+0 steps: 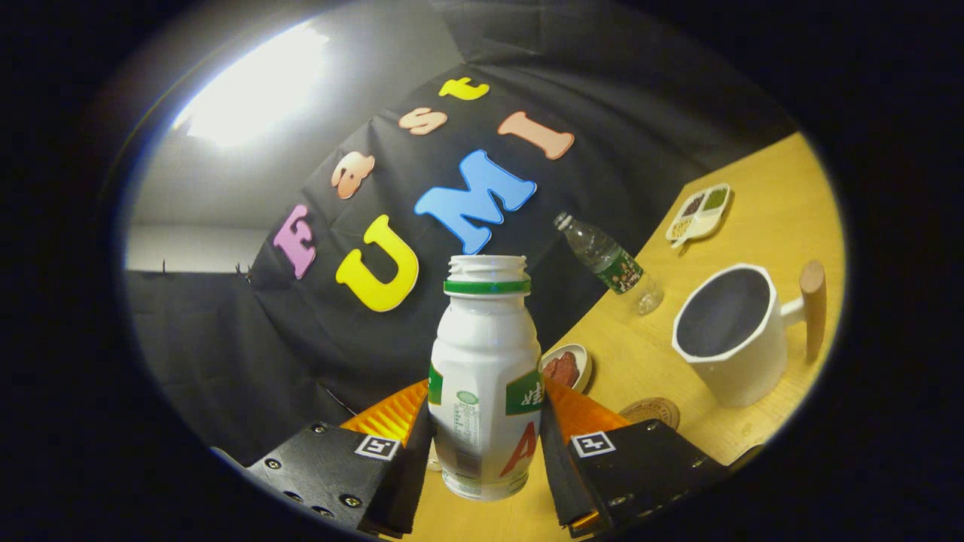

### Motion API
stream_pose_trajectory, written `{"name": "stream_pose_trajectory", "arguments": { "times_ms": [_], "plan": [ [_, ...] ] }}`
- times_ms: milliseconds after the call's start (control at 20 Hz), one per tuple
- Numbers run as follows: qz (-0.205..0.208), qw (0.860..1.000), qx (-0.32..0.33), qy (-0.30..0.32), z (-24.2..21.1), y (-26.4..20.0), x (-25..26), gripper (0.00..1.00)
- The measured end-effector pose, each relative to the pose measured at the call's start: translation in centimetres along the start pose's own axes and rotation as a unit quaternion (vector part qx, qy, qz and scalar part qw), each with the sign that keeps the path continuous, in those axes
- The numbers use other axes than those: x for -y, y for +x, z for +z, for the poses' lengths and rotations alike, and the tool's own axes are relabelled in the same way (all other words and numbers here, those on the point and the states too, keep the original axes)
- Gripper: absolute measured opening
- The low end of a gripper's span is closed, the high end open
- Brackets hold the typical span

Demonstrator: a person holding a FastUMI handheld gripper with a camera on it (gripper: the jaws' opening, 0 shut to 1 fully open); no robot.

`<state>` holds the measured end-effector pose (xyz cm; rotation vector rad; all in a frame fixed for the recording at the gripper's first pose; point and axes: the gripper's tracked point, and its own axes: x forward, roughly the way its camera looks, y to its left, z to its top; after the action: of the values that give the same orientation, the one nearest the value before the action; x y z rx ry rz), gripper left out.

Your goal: Take the bottle from table, then pour the juice into the cup, finally place the bottle on the coaster

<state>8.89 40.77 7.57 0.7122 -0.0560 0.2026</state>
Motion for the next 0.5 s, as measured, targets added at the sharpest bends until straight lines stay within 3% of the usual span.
{"name": "stream_pose_trajectory", "arguments": {
  "times_ms": [300, 500],
  "plan": [
    [-0.041, 0.985, -0.02, -0.167, -0.5, 0.9, 0.0, 0.68],
    [-0.085, 0.955, -0.025, -0.283, 0.0, 1.2, 1.1, 0.68]
  ]
}}
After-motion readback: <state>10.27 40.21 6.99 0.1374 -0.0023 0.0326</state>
